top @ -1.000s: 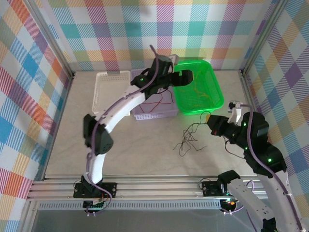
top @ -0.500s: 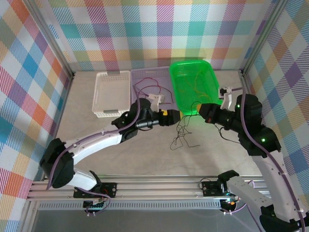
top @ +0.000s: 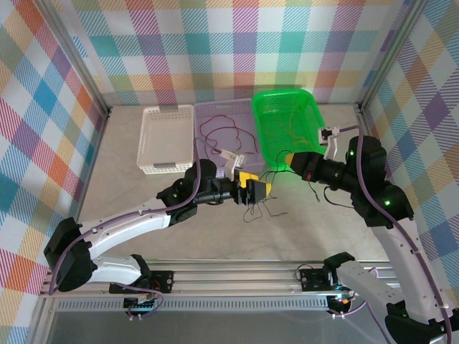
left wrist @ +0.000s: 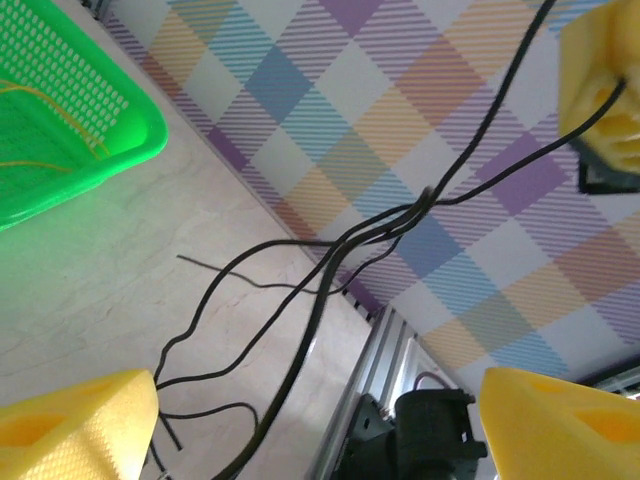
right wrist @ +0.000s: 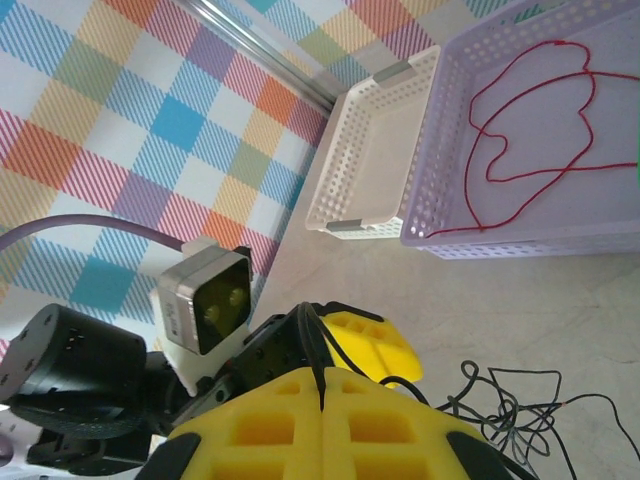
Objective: Untangle the cables
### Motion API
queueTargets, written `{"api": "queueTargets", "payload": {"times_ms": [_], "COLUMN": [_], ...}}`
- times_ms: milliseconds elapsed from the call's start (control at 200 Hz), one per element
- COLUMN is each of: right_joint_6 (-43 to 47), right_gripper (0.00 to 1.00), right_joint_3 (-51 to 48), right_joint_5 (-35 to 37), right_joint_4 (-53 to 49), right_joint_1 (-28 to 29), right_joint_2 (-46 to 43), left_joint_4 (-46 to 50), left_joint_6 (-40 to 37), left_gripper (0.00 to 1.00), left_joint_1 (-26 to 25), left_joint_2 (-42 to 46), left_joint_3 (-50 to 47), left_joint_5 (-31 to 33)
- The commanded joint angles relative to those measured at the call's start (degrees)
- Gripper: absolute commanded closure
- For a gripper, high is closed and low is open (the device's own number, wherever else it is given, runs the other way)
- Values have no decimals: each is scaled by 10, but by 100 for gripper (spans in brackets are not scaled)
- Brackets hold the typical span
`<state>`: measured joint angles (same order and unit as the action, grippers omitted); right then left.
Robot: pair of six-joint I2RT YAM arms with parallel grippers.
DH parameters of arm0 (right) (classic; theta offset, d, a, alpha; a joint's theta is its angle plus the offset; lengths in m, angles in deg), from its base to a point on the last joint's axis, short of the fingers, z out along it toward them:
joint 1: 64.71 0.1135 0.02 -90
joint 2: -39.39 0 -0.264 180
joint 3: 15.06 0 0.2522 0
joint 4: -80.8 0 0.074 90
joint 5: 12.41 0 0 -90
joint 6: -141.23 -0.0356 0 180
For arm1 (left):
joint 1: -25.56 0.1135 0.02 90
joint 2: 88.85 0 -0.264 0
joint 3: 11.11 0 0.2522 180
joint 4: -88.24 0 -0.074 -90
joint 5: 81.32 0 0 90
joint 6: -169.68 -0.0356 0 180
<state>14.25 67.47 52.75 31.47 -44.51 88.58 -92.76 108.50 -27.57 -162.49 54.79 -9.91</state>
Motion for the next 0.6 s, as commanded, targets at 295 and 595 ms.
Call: {"api": "queueTargets", "payload": {"times_ms": [295,595], "right_joint_6": [-28,-5], "right_gripper": [100,100], "right_joint_3": [-16,-29], "right_joint_5": [-34,32], "right_joint_4": [41,4], "right_joint_1": [-3,-3], "right_joint_2": [-12,-34], "left_joint_4": [10,76], "left_joint_6": [-30,-42], "left_gripper": [66,100], "left_joint_1": [-7,-2], "left_joint_2": [15,79], "left_joint_3": [-14,-10], "left_joint_5": [20,94]}}
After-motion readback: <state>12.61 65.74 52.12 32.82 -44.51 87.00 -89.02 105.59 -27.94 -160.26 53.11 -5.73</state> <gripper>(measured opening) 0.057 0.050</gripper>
